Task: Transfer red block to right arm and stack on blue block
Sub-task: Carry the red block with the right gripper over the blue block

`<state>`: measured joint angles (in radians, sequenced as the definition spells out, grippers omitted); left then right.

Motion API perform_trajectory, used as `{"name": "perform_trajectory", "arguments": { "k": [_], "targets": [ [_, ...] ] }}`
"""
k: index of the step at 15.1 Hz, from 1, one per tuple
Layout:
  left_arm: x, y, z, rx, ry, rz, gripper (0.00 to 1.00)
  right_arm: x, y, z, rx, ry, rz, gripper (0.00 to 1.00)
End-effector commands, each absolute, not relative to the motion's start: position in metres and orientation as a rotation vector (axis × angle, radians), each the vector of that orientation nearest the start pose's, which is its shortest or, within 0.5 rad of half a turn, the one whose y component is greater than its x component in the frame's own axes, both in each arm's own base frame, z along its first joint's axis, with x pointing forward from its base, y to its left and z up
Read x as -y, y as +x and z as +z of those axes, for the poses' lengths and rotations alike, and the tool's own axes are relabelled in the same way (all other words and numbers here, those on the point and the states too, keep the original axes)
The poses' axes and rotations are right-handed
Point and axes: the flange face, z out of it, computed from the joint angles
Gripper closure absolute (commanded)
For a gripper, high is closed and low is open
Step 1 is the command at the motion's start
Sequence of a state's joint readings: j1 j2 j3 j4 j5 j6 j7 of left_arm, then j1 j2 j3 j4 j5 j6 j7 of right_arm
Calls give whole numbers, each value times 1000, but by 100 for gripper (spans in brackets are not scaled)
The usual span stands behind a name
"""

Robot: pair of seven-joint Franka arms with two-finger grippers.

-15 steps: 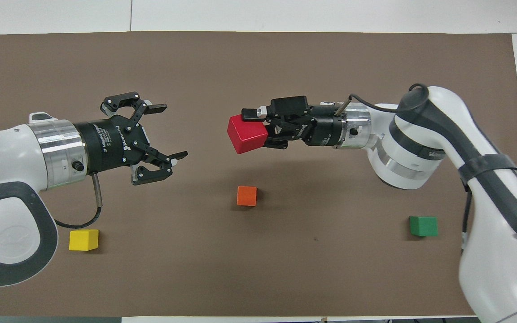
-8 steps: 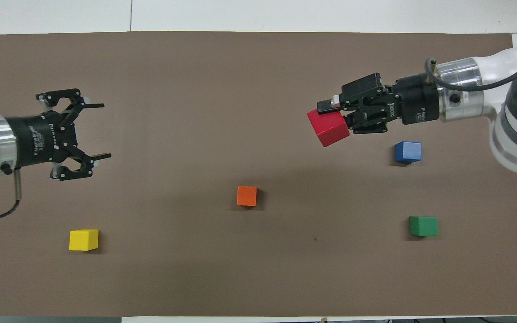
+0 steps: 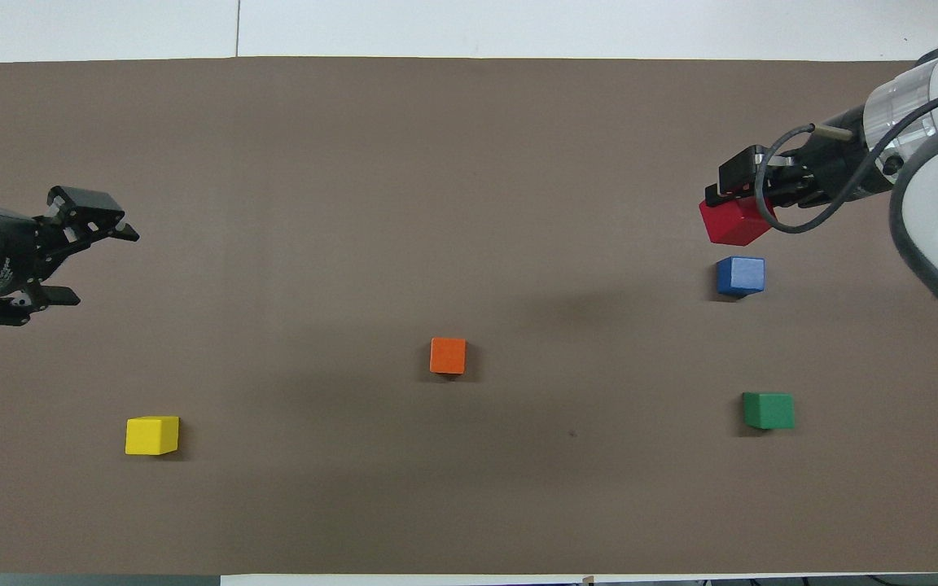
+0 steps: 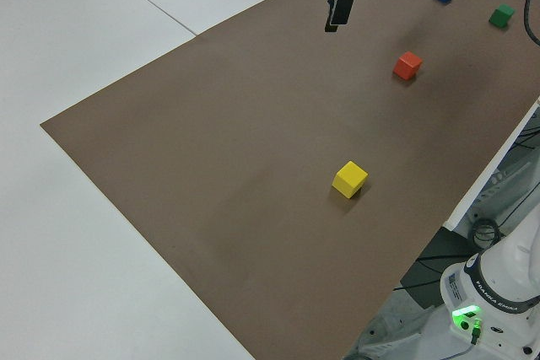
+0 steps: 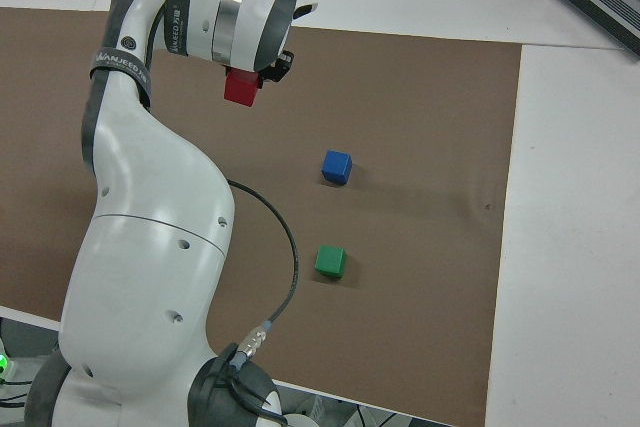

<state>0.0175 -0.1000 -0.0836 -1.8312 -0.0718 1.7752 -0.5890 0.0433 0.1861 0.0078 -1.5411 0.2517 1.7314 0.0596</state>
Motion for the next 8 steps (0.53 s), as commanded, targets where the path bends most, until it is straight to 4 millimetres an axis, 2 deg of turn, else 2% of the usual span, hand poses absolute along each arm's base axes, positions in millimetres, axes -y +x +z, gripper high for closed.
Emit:
{"name": "perform_trajectory", "arguments": {
  "k": [1,4,6,8],
  "targets": [
    [42,536,574,340,-3073,33,0,-45,619,536,-81,-3034,28,100],
    [34,541,569,245,-3044,59,0,-29,605,516,-138,-3145,50,100],
    [35,562,557,5,-2983,146,0,-23,597,497,-149,-3181,-38,100],
    [41,561,557,-12,-3008,171,0,-21,586,472,-141,-3178,-148,100]
  ]
}}
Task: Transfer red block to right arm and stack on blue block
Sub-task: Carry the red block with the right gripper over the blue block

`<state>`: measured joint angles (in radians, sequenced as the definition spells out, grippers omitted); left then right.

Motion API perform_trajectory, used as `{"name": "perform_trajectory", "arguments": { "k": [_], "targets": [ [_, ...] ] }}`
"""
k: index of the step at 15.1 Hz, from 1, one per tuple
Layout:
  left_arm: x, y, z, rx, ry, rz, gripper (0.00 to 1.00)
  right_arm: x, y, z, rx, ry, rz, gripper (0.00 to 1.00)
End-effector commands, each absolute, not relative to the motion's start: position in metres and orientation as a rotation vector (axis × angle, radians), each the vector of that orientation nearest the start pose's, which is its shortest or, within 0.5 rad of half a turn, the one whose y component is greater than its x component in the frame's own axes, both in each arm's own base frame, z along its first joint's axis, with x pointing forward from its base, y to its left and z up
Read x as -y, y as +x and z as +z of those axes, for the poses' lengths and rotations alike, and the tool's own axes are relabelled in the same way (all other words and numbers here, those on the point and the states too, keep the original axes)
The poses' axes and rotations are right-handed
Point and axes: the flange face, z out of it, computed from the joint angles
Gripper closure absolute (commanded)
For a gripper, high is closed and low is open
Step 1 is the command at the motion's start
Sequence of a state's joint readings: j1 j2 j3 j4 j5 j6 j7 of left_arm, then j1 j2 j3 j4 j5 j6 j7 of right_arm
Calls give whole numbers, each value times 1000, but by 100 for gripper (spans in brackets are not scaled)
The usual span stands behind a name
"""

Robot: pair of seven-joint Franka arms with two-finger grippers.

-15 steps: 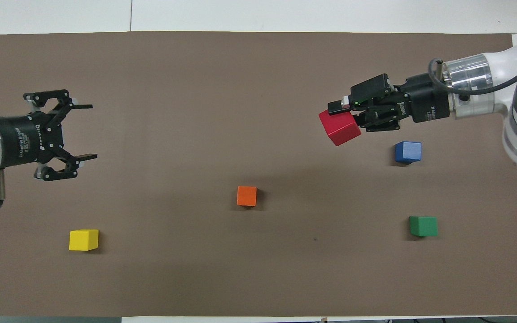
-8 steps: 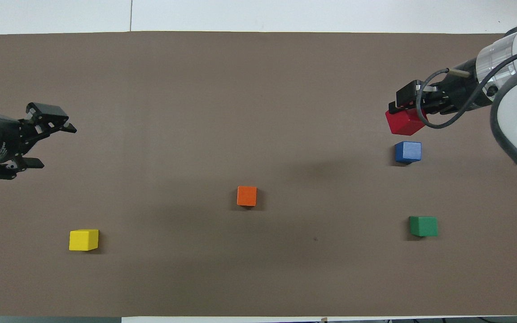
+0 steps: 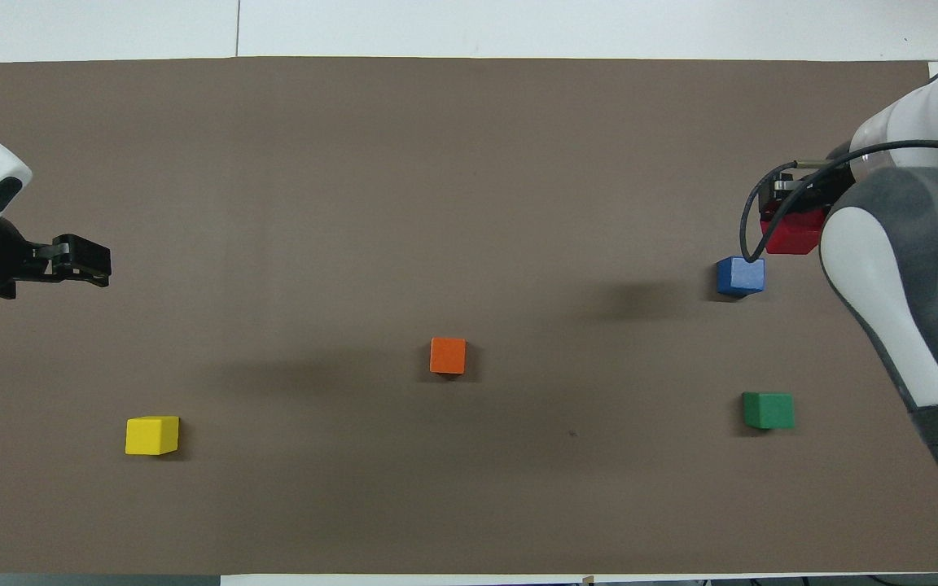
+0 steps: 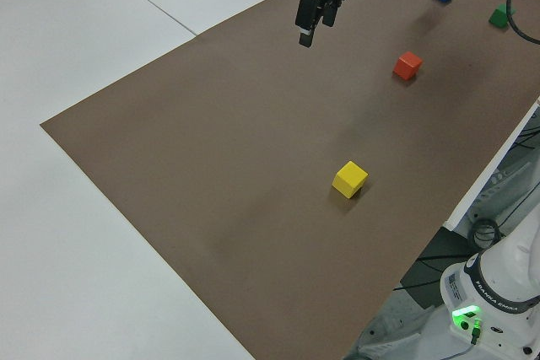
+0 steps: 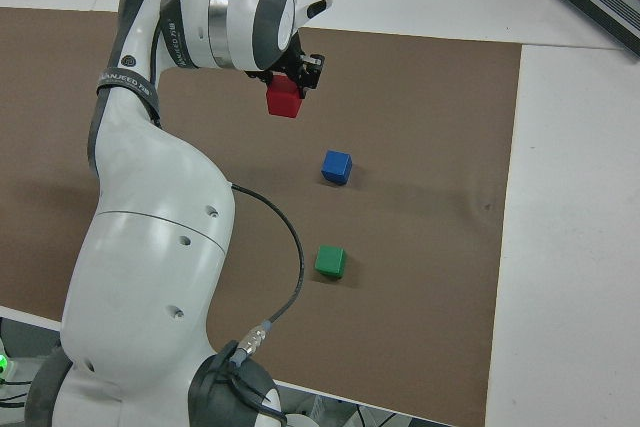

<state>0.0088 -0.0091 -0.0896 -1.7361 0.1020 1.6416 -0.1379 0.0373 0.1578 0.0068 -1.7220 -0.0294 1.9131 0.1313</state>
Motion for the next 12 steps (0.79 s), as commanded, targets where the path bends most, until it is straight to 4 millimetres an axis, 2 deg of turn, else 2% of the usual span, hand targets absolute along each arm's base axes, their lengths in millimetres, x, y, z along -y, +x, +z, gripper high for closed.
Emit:
{"name": "perform_trajectory", "arguments": {
  "k": [1,3,4,6,8,10,12],
  "targets": [
    [38,557,554,-10,-3014,180,0,-17,582,462,-148,-3171,-199,100],
    [50,556,547,-35,-3010,210,0,-11,578,445,-162,-3162,-251,100],
    [44,561,546,-32,-3018,191,0,-7,577,439,-171,-3159,-270,100],
    [50,577,534,-9,-3084,214,0,-2,570,423,-187,-3155,-284,100],
    [52,571,537,-9,-3085,243,0,0,565,412,-188,-3150,-306,100],
    [43,553,556,8,-3091,218,0,8,561,403,-184,-3152,-310,100],
    [44,543,549,1,-3086,241,0,9,559,396,-89,-3160,-326,100]
  ]
}}
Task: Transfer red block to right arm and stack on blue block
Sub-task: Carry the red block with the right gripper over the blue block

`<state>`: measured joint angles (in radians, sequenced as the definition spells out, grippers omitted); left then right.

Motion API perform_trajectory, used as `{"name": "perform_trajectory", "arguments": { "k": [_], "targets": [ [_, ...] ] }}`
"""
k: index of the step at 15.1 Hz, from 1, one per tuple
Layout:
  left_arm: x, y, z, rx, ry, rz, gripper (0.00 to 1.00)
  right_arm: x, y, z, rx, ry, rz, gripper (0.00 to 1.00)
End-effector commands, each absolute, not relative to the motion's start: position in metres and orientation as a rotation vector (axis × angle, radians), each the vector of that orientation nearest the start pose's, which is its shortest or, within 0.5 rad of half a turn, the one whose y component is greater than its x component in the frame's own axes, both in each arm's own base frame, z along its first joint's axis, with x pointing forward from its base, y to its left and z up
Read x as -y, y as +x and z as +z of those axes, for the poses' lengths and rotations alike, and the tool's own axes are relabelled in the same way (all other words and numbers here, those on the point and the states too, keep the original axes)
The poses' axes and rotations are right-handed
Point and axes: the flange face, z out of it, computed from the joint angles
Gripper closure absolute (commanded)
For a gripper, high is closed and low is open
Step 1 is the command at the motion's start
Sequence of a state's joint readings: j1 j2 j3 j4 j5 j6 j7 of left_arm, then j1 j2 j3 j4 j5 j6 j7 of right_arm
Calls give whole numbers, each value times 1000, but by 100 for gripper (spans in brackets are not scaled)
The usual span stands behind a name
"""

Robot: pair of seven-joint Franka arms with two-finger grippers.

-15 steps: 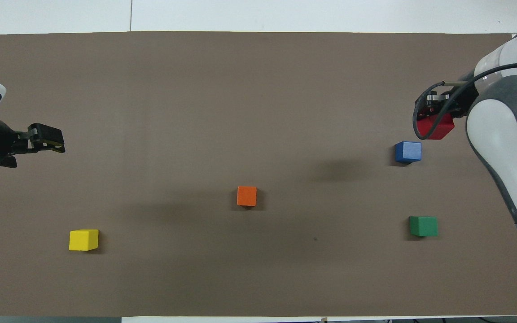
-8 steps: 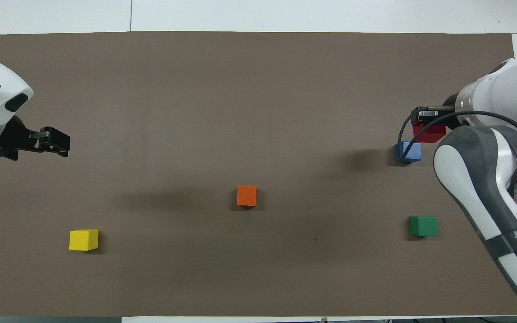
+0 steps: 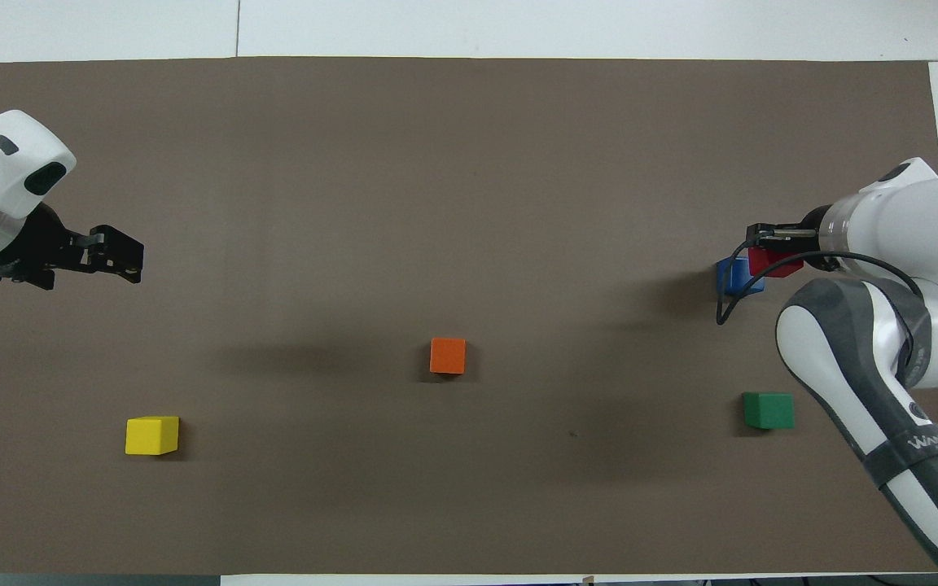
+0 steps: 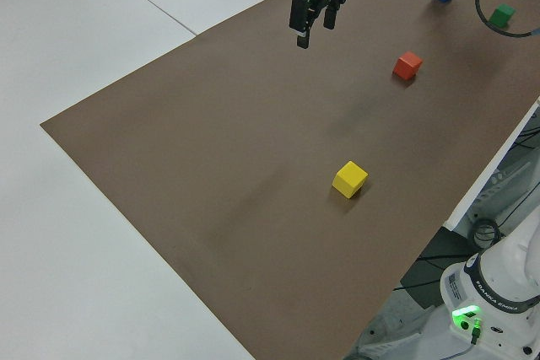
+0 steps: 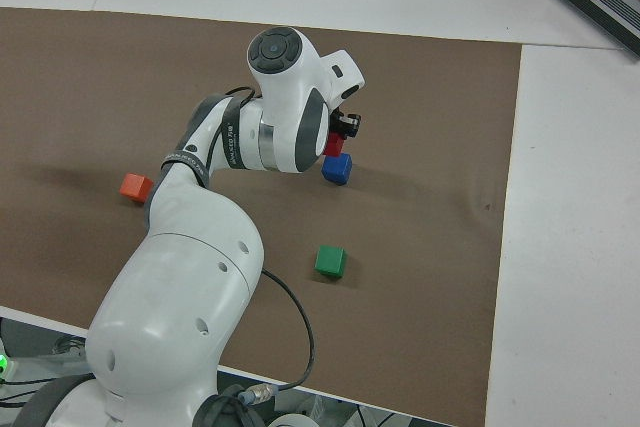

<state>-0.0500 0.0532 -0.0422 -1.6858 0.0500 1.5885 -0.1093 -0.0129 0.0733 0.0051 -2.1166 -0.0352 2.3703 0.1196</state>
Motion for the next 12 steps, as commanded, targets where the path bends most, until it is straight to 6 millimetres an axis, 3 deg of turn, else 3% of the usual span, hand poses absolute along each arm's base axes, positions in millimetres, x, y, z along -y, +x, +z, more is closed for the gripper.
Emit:
{"name": "perform_trajectory", "arguments": {
  "k": [1,3,12],
  "targets": [
    [45,543,550,-2,-3086,239,0,8,558,392,-90,-3159,-326,100],
    [37,537,560,18,-3090,216,0,8,558,386,-88,-3157,-328,100],
    [37,542,567,17,-3097,148,0,7,551,364,-65,-3154,-347,100]
  ]
}}
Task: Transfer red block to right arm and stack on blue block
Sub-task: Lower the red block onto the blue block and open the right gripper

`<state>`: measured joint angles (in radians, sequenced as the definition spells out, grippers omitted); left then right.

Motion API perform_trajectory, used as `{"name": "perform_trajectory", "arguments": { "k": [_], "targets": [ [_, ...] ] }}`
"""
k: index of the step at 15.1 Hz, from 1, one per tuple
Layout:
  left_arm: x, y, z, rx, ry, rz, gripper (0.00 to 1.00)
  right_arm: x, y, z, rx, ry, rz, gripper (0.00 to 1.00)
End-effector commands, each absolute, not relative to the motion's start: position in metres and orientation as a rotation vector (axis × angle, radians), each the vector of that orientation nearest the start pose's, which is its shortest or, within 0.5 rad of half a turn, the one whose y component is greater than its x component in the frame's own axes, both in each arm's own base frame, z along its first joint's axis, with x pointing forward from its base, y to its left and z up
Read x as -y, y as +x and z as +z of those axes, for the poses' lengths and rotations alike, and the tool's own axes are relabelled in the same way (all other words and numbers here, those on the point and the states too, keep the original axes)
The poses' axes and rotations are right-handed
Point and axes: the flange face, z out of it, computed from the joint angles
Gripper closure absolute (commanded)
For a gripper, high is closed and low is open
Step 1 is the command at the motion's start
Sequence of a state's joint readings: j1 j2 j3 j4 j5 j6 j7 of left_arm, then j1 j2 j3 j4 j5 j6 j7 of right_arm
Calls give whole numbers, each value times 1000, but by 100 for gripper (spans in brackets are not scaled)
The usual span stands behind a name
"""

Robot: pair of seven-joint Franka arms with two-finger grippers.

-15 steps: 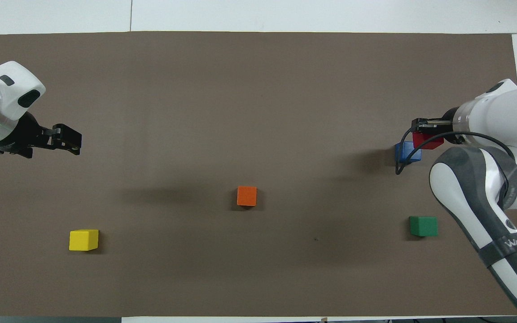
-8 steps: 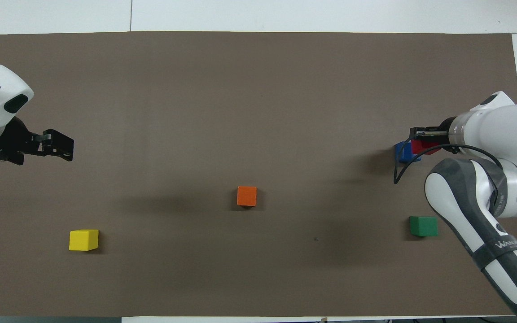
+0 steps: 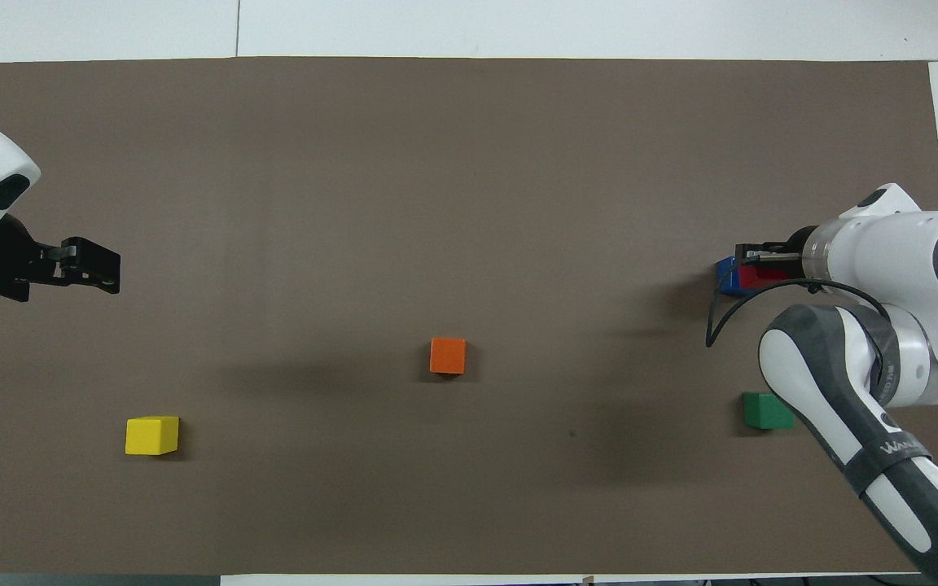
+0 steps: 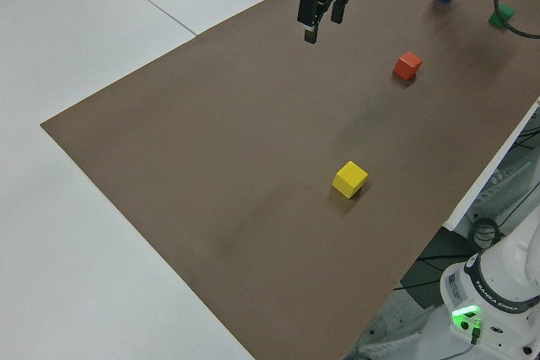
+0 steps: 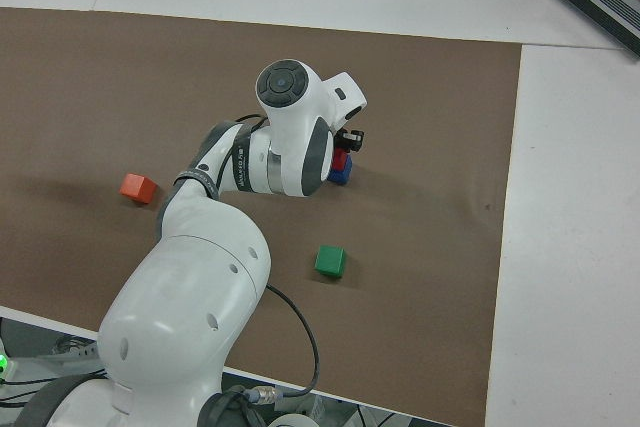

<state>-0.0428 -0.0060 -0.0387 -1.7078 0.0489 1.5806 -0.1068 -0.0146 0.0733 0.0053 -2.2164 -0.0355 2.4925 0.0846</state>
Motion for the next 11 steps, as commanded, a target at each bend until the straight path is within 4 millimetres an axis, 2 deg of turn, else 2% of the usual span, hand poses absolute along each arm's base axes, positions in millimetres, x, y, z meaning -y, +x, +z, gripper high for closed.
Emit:
{"name": "perform_trajectory", "arguments": {
  "k": [1,4,8,11],
  "targets": [
    [38,543,566,15,-3098,138,0,7,552,360,-64,-3153,-346,100],
    [40,546,568,18,-3108,128,0,7,550,356,-63,-3152,-351,100],
    [47,554,590,29,-3171,12,0,8,551,351,-62,-3151,-358,100],
    [46,553,588,21,-3169,16,0,8,551,350,-64,-3150,-361,100]
  ]
}}
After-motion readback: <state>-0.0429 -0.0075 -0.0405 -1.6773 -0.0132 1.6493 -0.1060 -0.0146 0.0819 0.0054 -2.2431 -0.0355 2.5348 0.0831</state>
